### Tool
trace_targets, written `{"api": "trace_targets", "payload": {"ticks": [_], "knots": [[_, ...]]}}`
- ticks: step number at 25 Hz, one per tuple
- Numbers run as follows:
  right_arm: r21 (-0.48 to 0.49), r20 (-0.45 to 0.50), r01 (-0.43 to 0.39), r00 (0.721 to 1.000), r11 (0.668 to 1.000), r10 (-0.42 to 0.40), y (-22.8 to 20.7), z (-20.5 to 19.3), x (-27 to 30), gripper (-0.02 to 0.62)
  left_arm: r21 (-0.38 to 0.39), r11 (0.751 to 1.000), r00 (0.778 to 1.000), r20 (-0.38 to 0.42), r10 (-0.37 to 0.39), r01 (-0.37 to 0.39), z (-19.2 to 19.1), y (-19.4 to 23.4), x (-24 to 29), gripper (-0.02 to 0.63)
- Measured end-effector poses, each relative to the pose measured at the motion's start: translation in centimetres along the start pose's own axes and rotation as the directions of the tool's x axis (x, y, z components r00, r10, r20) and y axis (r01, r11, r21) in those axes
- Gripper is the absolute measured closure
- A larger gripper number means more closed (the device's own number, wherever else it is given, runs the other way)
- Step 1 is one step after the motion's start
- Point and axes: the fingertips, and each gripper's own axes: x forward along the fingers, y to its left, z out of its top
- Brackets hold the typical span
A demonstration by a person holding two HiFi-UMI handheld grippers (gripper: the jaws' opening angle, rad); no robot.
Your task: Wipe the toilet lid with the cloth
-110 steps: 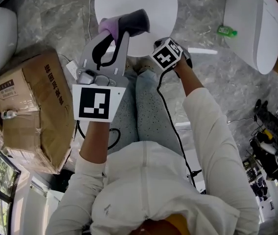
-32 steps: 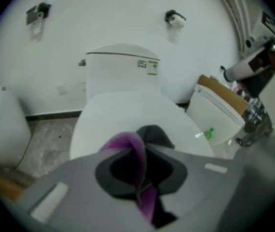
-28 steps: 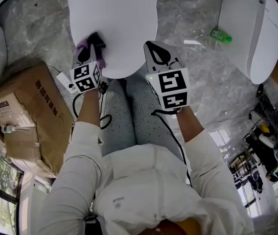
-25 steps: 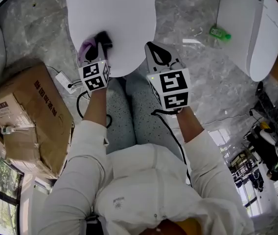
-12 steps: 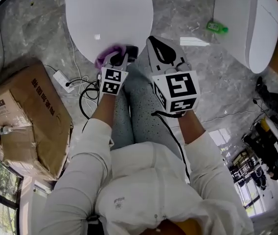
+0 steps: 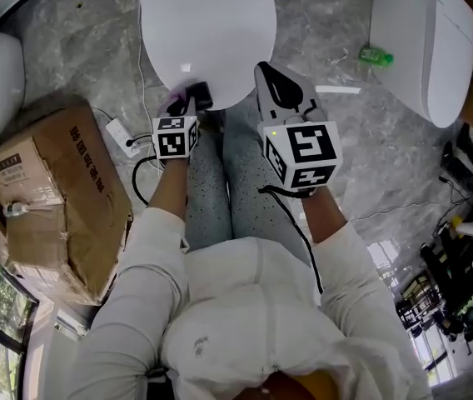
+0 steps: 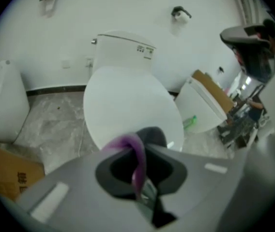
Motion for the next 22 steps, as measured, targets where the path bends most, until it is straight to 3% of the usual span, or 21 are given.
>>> {"api": "trace_targets", "payload": {"ticks": [8,16,22], "knots": [[0.004,0.064,0.066,0.996,0.998,-0.066,1.5,2.3,-2.8,0.580,0.007,1.000,0.983,0.183,0.002,-0.003,7.2,-0.3,-6.1,0.581],[0.004,0.111,0.105,0.988,0.995,-0.104,2.8,4.9,-5.0,0.580,0.046,0.999,0.962,0.272,-0.030,0.018,12.1,-2.3,-10.6,0.581],[0.002,0.155,0.119,0.981,0.993,-0.118,3.4,7.4,-6.6,0.580,0.085,0.996,0.918,0.395,-0.045,0.012,17.4,-4.1,-15.8,0.581]]}}
